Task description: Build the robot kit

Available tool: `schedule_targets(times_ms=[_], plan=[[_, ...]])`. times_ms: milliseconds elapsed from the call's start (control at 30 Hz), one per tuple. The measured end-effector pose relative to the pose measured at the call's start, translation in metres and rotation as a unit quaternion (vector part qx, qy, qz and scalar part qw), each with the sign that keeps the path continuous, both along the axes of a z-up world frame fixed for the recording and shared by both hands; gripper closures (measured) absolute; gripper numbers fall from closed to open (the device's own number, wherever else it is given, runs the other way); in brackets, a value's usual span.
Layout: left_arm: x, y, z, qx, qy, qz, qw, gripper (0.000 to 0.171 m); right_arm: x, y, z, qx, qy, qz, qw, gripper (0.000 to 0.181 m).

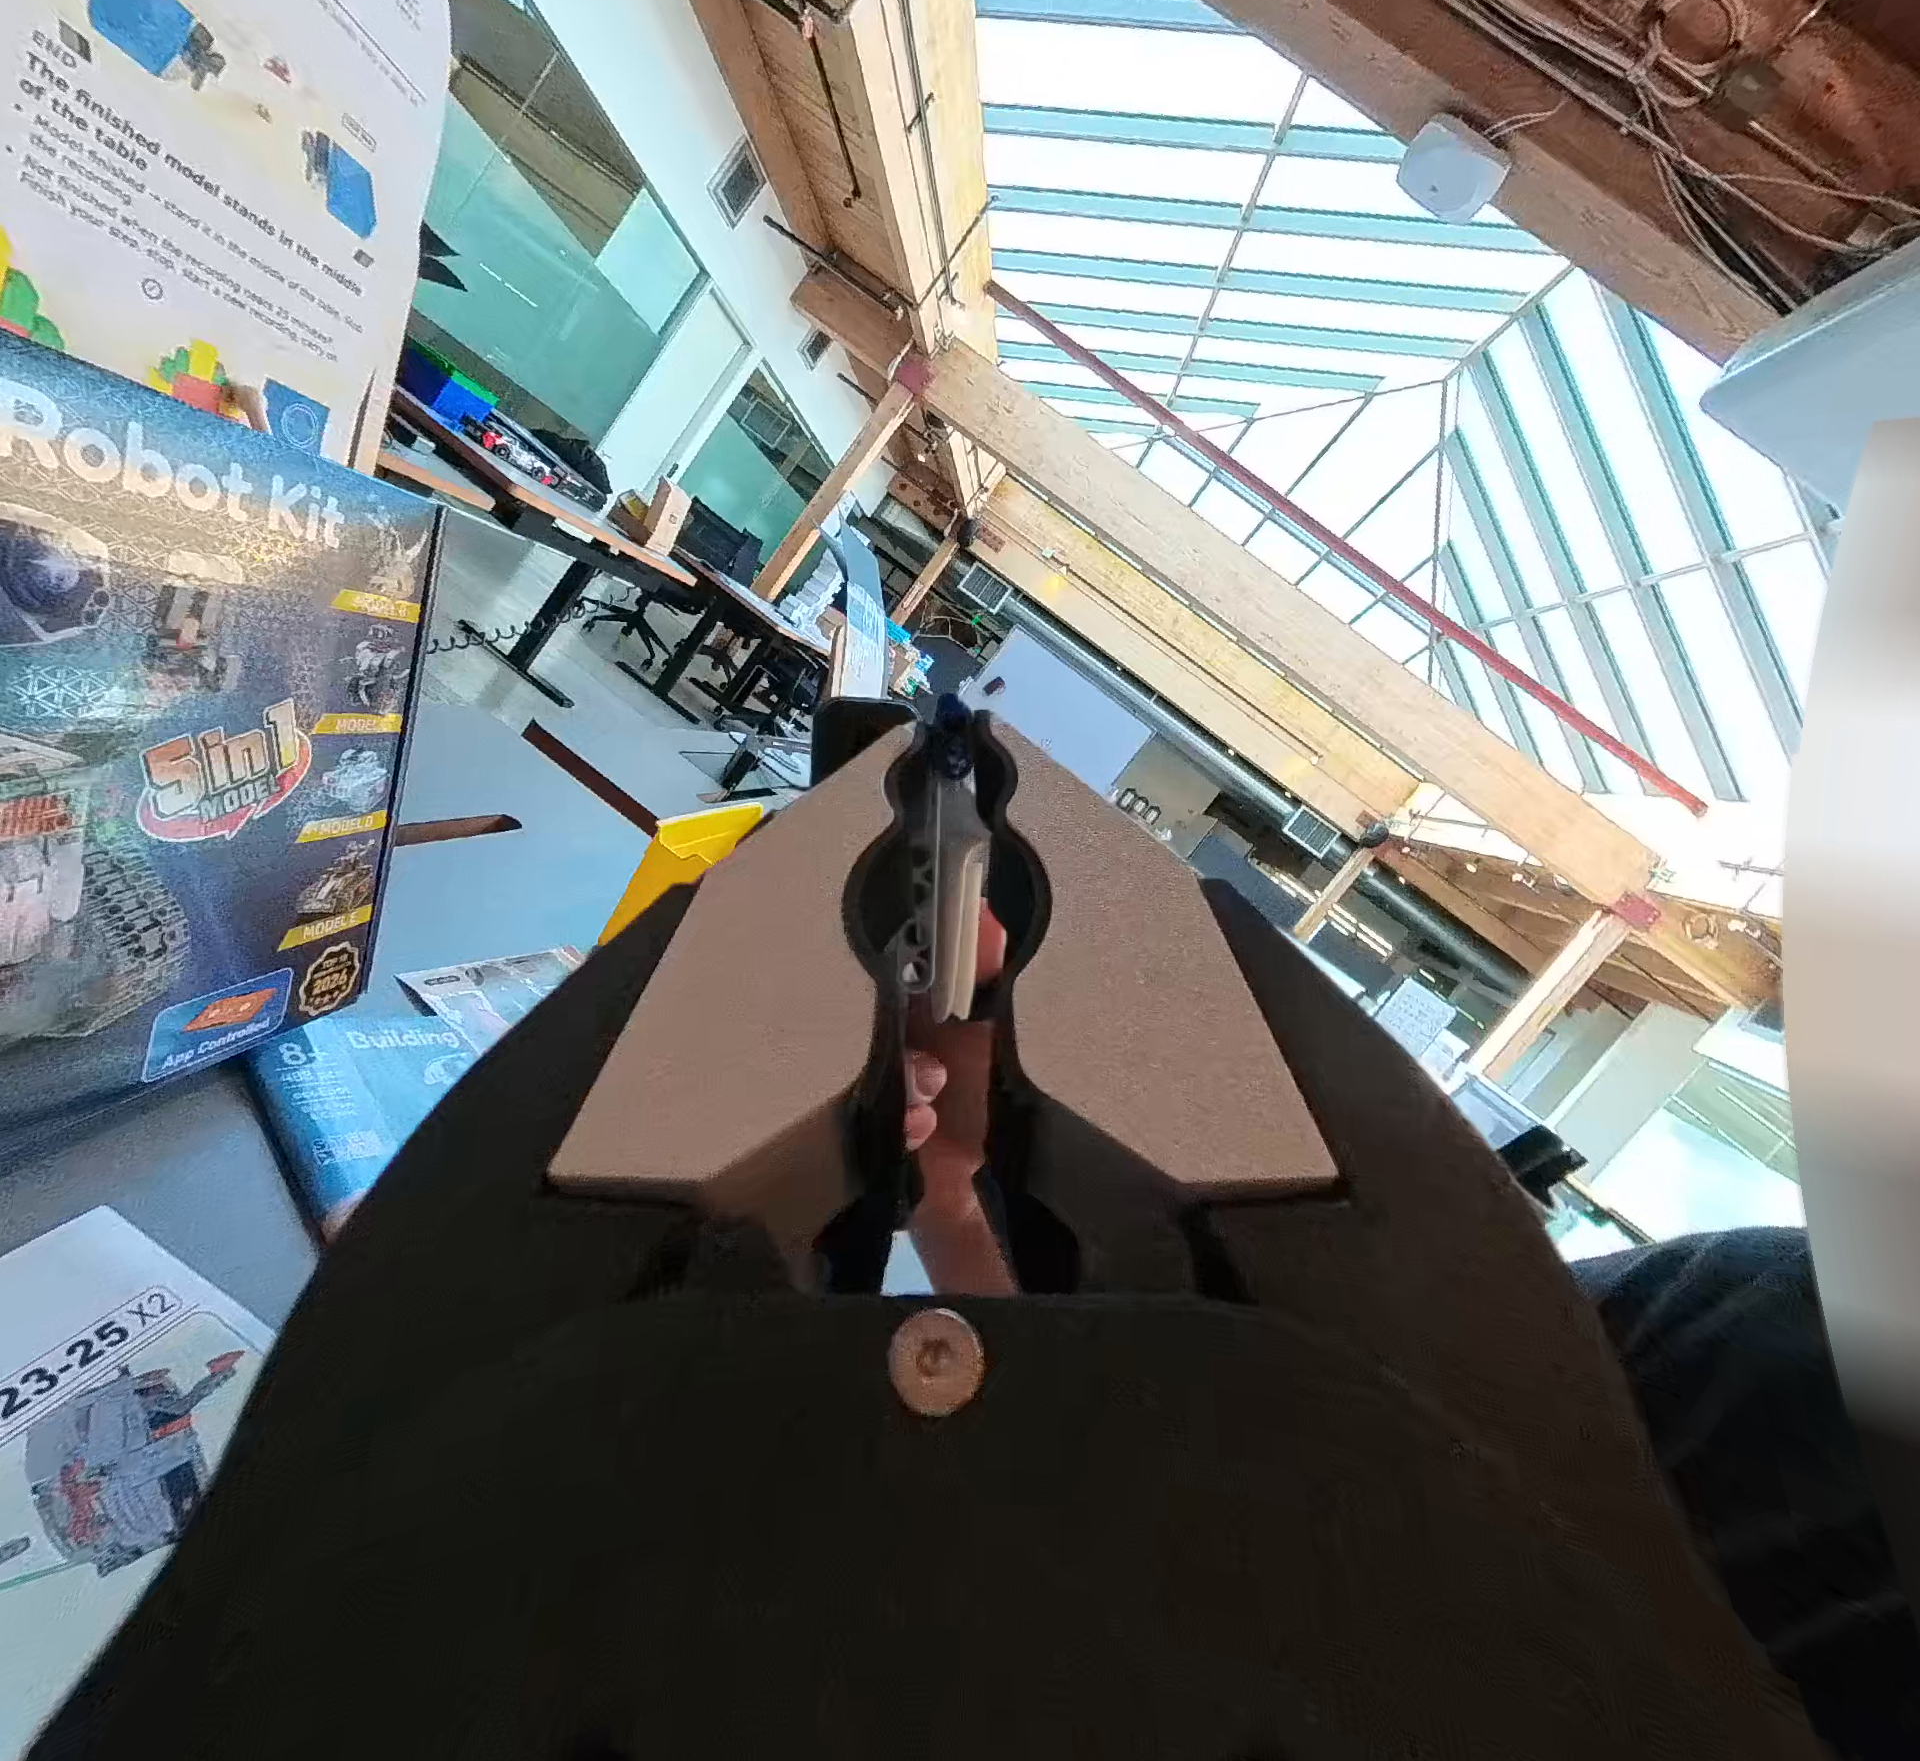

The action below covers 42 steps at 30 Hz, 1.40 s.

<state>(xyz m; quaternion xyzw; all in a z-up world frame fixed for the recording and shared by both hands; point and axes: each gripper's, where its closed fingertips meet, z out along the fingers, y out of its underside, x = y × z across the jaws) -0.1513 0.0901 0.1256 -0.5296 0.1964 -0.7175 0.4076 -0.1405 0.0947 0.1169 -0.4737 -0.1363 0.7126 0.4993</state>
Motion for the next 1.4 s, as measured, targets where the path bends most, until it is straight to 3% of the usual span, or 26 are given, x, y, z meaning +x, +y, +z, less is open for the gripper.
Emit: schedule_targets(times_ms=[600, 733, 800, 900, 967, 1033, 1100, 1167, 1233, 1267, 1333, 1367, 1400], plan=[[0.001, 0.007, -0.005, 0.036, 0.014, 0.063, 0.997, 0.167, -0.003, 0.003, -0.003, -0.032, 0.033, 0.028, 0.999, 0.177], [-0.011, 0.001, 0.011, 0.054, -0.002, 0.068, 0.996, 0.166, 0.03, -0.011, 0.026, 0.051, -0.056, -0.087, 0.993, 0.177], [-0.023, -0.001, 0.024, 0.078, -0.003, 0.088, 0.993, 0.166, 0.055, -0.026, 0.043, 0.121, -0.182, -0.213, 0.952, 0.177], [-0.043, -0.001, 0.037, 0.124, 0.022, 0.133, 0.983, 0.166, 0.092, -0.055, 0.074, 0.196, -0.347, -0.365, 0.841, 0.177], [-0.055, -0.003, 0.045, 0.146, 0.037, 0.153, 0.977, 0.166, 0.119, -0.072, 0.103, 0.221, -0.444, -0.416, 0.762, 0.177], [-0.066, -0.004, 0.052, 0.157, 0.039, 0.167, 0.973, 0.166, 0.145, -0.083, 0.151, 0.237, -0.509, -0.465, 0.684, 0.177], [-0.075, -0.003, 0.056, 0.163, 0.041, 0.176, 0.97, 0.166, 0.14, -0.086, 0.199, 0.256, -0.559, -0.469, 0.634, 0.177], [-0.081, 0.0, 0.056, 0.165, 0.047, 0.19, 0.967, 0.166, 0.145, -0.075, 0.234, 0.261, -0.633, -0.487, 0.542, 0.177], [-0.088, 0.003, 0.056, 0.158, 0.046, 0.194, 0.967, 0.166, 0.186, -0.074, 0.257, 0.221, -0.7, -0.511, 0.448, 0.177], [-0.092, 0.003, 0.057, 0.154, 0.039, 0.192, 0.968, 0.166, 0.217, -0.084, 0.268, 0.192, -0.713, -0.527, 0.421, 0.176], [-0.1, 0.003, 0.061, 0.146, 0.028, 0.187, 0.971, 0.166, 0.285, -0.12, 0.284, 0.119, -0.709, -0.568, 0.401, 0.176], [-0.101, 0.004, 0.061, 0.144, 0.027, 0.185, 0.972, 0.166, 0.306, -0.138, 0.286, 0.095, -0.692, -0.581, 0.418, 0.176], [-0.102, 0.004, 0.061, 0.144, 0.027, 0.184, 0.972, 0.166, 0.31, -0.15, 0.283, 0.091, -0.673, -0.578, 0.452, 0.177]])
